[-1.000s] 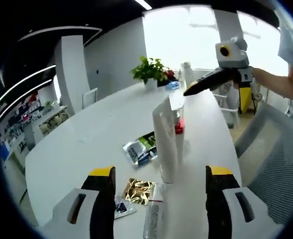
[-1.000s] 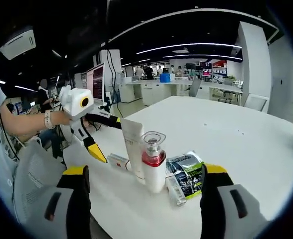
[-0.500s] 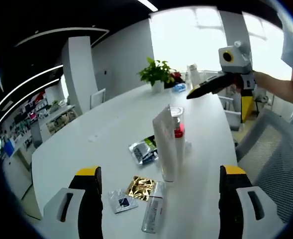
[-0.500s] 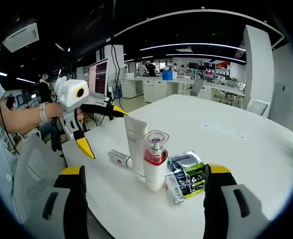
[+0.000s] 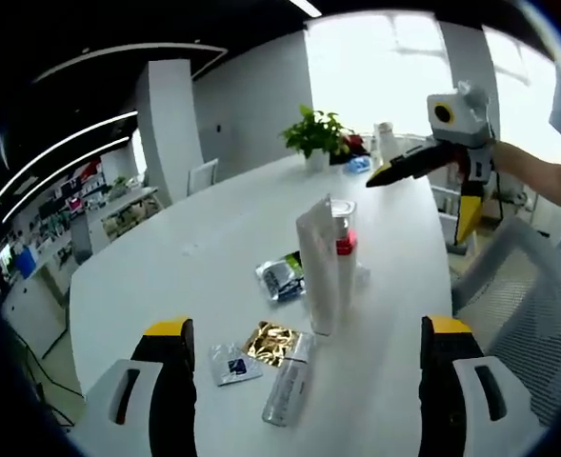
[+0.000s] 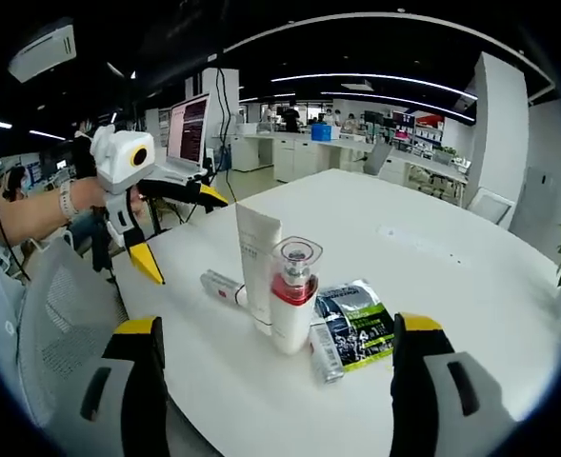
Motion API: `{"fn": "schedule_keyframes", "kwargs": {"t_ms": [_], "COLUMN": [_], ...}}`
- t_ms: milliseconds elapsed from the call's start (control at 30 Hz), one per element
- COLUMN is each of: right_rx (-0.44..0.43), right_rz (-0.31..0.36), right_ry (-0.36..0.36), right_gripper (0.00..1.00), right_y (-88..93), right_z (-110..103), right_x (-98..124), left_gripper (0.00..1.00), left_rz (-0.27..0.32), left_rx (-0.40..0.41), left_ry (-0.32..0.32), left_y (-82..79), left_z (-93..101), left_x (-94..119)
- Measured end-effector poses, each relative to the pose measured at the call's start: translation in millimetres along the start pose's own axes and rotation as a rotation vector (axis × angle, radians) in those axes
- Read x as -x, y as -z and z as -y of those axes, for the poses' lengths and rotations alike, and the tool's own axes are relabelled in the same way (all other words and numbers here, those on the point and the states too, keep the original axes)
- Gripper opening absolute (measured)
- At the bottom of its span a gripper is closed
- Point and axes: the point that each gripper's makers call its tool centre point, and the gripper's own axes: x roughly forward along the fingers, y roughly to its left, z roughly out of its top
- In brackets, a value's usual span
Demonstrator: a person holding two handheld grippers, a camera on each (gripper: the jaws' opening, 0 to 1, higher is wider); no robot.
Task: Arrange the skincare products in the storage area until every visible bottle or jar stands upright without overlapping.
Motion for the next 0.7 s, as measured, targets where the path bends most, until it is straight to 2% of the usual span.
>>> {"fn": "schedule_keyframes", "kwargs": {"t_ms": [300, 400, 467, 600, 633, 700], "right_rx": [0.012, 0.011, 0.014, 0.012, 0.017, -0.01], "right_rz": [-0.015, -0.018, -0.025, -0.025, -0.025, -0.034], "right_ry": [0.014, 0.015, 0.012, 0.027, 0.023, 0.014], "right_gripper": [1.0, 0.99, 0.95, 0.91, 0.84, 0.78], "right_y": [6.8, 9.4, 11.2, 13.1, 13.5, 16.0], "right_z": [6, 7, 7, 10, 10, 11], "right_x": [-6, -7, -8, -8, -8, -8], "left_gripper": [0.97, 0.97, 0.97, 0.97, 0.97, 0.97], "left_rz": [-0.011, -0.034, -0.053, -0.074, -0.079, -0.095], "left_rx": [0.017, 0.008, -0.002, 0.015, 0.01, 0.014], "left_ry": [-0.004, -0.006, -0.019, -0.005, -0.004, 0.002], "left_y": [5.5, 11.6, 16.9, 23.5, 24.9, 28.8], "left_z": [-0.2, 0.1, -2.2, -1.6, -1.6, -1.9], "left_x": [6, 6, 5, 2, 2, -1]}}
